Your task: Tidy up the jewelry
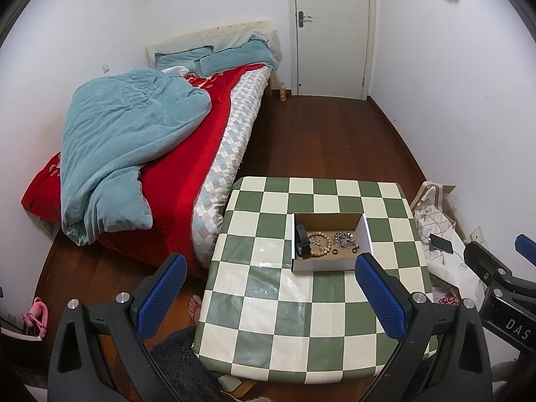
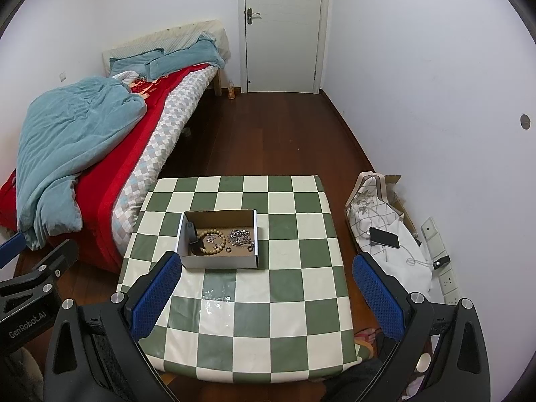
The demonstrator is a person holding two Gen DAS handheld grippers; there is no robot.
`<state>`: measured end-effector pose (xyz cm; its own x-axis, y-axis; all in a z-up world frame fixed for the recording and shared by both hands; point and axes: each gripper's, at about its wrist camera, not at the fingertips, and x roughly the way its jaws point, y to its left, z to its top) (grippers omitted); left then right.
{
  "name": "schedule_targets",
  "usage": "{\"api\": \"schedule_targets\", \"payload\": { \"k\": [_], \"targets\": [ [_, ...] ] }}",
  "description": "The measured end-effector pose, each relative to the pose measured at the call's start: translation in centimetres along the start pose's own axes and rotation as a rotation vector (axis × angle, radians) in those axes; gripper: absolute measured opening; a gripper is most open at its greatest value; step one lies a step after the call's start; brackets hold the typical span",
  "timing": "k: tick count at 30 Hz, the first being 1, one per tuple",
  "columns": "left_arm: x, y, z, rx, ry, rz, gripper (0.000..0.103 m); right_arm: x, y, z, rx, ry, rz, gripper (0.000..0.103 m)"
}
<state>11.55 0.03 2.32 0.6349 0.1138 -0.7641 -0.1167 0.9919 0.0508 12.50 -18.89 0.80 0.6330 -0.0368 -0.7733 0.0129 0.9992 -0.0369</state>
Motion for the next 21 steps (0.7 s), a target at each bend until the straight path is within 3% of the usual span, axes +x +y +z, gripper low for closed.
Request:
{"api": "schedule_targets", "payload": {
  "k": [21],
  "targets": [
    [-0.24, -0.06, -0.13, 0.006, -0.002, -0.003, 0.103, -0.13, -0.65, 0.47, 0.006, 0.007, -0.008, 0.103]
  ]
}}
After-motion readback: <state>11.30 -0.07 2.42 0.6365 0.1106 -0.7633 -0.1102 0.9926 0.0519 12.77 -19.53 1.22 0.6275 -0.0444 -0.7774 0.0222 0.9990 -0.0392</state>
